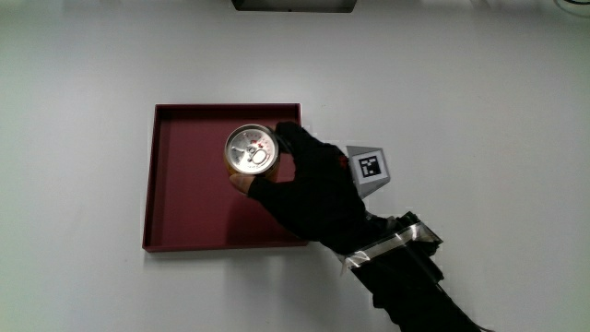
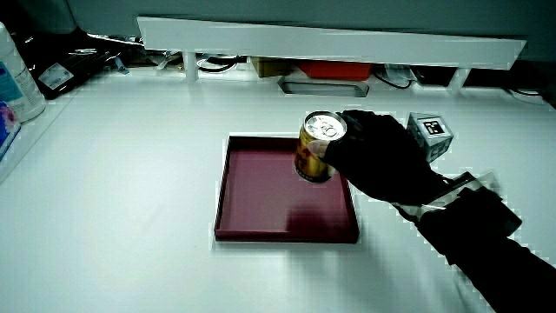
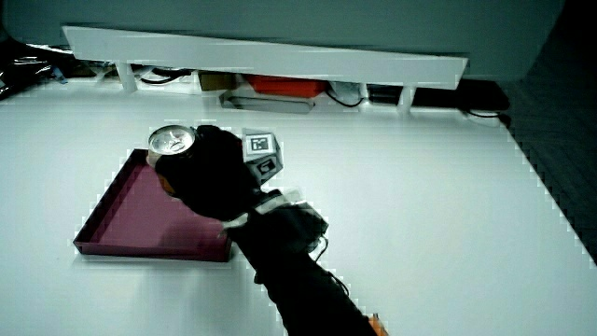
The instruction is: Place red bull into plate
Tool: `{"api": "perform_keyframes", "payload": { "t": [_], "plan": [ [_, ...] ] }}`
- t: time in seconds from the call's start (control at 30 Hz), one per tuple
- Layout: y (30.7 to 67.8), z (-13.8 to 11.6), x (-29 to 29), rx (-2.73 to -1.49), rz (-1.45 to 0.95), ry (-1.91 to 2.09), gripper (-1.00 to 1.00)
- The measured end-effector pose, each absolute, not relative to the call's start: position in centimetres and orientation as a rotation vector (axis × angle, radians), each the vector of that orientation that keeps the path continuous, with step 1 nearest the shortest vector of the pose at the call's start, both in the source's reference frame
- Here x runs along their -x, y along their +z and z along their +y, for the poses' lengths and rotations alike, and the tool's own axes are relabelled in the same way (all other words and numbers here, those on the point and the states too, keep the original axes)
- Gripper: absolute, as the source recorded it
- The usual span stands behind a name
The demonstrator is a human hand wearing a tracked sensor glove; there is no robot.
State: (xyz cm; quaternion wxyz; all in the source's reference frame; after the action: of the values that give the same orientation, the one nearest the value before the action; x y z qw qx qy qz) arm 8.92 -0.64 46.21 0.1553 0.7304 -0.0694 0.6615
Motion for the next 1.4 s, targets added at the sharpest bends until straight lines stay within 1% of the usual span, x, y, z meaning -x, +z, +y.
{"api": "perform_keyframes", "payload": {
  "t": [0.03,0.07,0.1,0.13,0.2,0.27,0.4,0.7,0.73,0.83,0.87,0.93,1.0,1.33,1.4],
  "plan": [
    [46.8,-0.5,-8.6,-2.064,-0.215,1.916,0.00],
    [47.0,-0.4,-8.5,-2.084,-0.203,1.855,0.00],
    [47.3,-0.3,-8.2,-2.050,-0.201,1.881,0.00],
    [47.4,-0.1,-8.0,-2.101,-0.158,1.763,0.00],
    [48.1,0.0,-7.7,-2.093,-0.149,1.747,0.00],
    [48.7,0.1,-7.2,-2.050,-0.140,1.755,0.00],
    [50.2,0.2,-6.8,-2.028,-0.132,1.725,0.00],
    [52.2,0.8,-6.2,-1.960,-0.075,1.661,0.00],
    [52.3,0.9,-6.2,-1.930,-0.071,1.687,0.00],
    [52.5,0.9,-6.2,-1.931,-0.077,1.681,0.00],
    [52.6,0.9,-6.2,-1.908,-0.074,1.691,0.00],
    [52.7,1.1,-6.3,-1.924,-0.058,1.669,0.00],
    [52.7,1.1,-6.2,-1.901,-0.059,1.684,0.00],
    [52.8,1.3,-6.1,-1.901,-0.039,1.659,0.00],
    [52.8,1.4,-6.1,-1.892,-0.030,1.665,-0.12]
  ]
}}
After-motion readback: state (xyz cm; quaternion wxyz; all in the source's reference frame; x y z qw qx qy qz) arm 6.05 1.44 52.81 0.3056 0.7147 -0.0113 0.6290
